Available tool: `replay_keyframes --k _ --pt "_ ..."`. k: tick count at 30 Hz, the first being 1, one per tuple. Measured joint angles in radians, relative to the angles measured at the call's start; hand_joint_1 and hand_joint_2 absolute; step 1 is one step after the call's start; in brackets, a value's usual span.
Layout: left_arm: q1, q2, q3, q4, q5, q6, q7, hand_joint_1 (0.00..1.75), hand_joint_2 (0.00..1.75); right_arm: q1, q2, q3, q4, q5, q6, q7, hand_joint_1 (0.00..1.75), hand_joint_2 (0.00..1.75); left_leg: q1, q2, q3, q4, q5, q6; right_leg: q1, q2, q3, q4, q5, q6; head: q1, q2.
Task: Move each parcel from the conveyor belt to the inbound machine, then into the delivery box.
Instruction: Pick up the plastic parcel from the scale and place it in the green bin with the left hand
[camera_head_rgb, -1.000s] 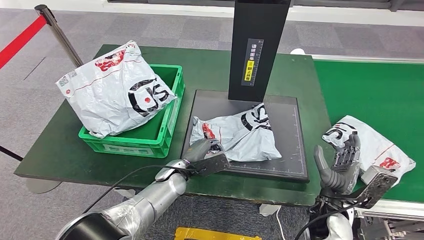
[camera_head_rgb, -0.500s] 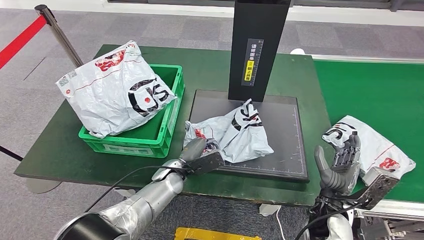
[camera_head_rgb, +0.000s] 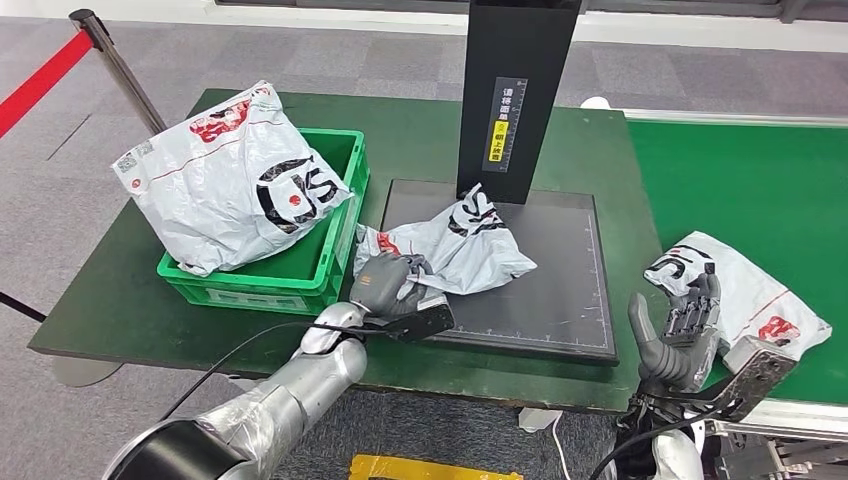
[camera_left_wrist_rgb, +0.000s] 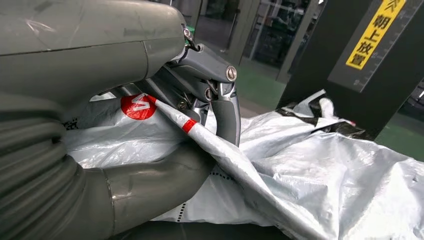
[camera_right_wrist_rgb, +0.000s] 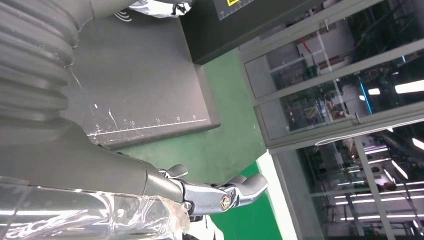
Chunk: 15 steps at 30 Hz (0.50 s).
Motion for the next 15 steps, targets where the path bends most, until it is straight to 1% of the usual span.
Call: replay_keyframes --k 6,15 --pt "-0.001 -0.002 -0.006 -0.013 -0.027 0.019 -0.009 1.75 1.75 0.000 0.002 0.000 0.000 -0.003 -0.001 0.000 0.00 1.75 0.000 0.000 0.000 0.000 0.000 0.000 0.000 0.000 0.000 0.000 0.000 0.000 0.000 0.000" --pt "-0.007 -0.026 -0.065 -0.101 -0.161 0.032 0.064 1.75 1.75 0.001 0.008 0.000 0.000 -0.004 -0.008 -0.005 0.00 1.75 0.000 0.000 0.000 0.000 0.000 0.000 0.000 0.000 0.000 0.000 0.000 0.000 0.000 0.000"
